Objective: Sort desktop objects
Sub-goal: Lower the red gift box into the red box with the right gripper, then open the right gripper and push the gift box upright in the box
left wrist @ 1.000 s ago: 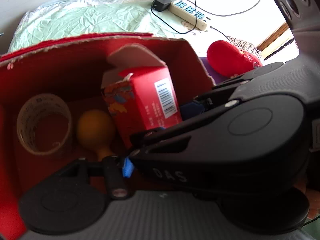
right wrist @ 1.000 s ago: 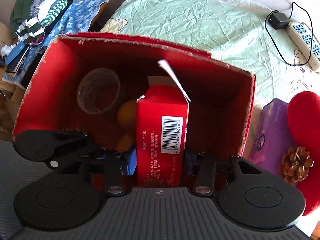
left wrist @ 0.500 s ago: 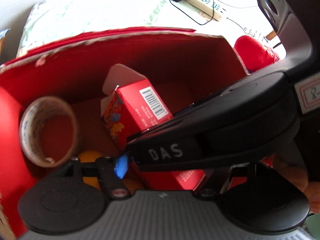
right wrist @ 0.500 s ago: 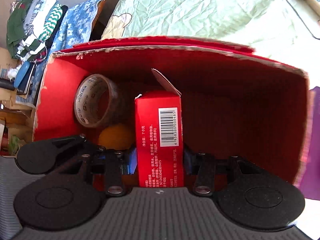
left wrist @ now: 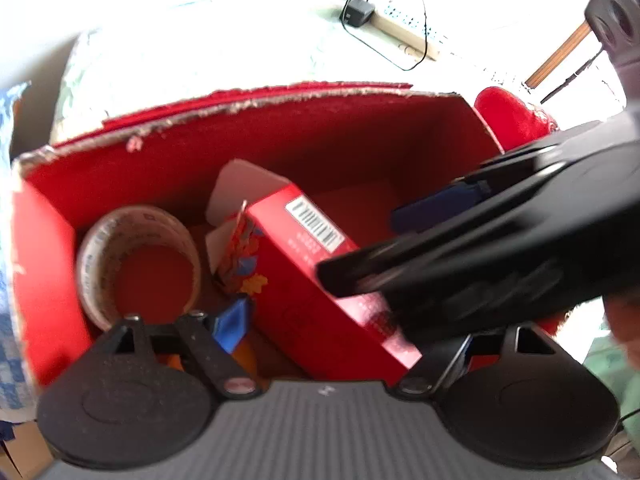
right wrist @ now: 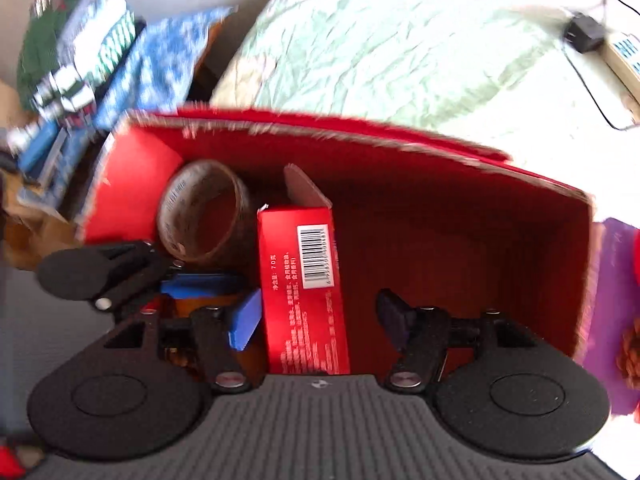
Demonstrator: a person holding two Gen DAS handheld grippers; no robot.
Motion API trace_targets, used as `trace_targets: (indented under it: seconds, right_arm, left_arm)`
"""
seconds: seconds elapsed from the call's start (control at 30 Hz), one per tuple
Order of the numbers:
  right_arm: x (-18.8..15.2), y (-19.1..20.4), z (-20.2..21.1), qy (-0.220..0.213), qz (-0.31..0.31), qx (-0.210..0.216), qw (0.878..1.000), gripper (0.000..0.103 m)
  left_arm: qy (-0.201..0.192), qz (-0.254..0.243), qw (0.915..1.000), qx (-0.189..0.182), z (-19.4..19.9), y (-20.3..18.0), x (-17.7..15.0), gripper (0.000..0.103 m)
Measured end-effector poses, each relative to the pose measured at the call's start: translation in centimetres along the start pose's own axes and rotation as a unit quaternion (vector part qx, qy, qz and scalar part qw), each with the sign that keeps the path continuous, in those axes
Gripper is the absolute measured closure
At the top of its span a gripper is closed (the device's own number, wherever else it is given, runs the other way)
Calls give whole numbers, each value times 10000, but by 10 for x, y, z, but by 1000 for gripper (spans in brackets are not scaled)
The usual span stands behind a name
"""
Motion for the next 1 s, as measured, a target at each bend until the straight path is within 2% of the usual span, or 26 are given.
trace_targets:
  seconds: [0.1,0.17,0.23,0.3,0.33,0.4,0.53,0.63,0.67,0.73,0.8,0.9,1.0]
  right_arm:
    - [-6,-19,21,-183,-317,115,9993,45]
    - [-12,-32,29,-227,-527,32,9983,59]
    - [-21,-43,34,-206,-708,-96,9972,64]
    - [-27,-45,30,-114,-657,-233,9975,65]
    - [-31,-43,27,-43,-588,-298,9978,70]
    - [-39,-34,16,181,-321,-395,9985,68]
    - [-53,-20,-5,559,-99,-320,9979,69]
    - [-58,-16,-12,699,-275,-32,9972,93]
    - [-58,-14,-12,682,-326,34,9971,96]
    - [-58,-8,-13,653,-372,150,9971,96]
    - [-58,-2,-13,619,-365,200,9972,99]
    - [-61,5,-16,506,-103,-99,9986,99]
    - [-66,-5,-21,539,-171,-167,9983,99]
  left_arm:
    - [-187,-24,9998,-69,13,-2,-5,28]
    - [-210,-13,9998,-2,17,0,-11,30]
    - [-119,35,9999,82,15,2,-17,38]
    - [-54,148,9998,86,13,8,-19,40]
    - [-28,258,9996,57,12,12,-18,41]
    - [-43,344,9994,50,8,16,-16,43]
    - [-106,262,9995,140,2,15,-11,42]
    - [-153,227,9994,197,0,17,-9,37]
    - [-159,182,9994,262,-2,18,-8,38]
    - [-97,114,9989,438,-7,21,-7,43]
    - [-50,132,9990,425,-9,25,-8,43]
    - [10,71,9991,409,-20,21,-6,43]
    - [-3,-64,9994,344,-23,9,-3,43]
Point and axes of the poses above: each gripper's, at about its wrist camera, not at the fingertips, and z roughly against the way its jaws point, y to its left, x to its top, the point moved 2 cm from there along -z, roughly the way its jaws point, and after that the axes turned 9 degrees about -y, right-handed, at the moved point
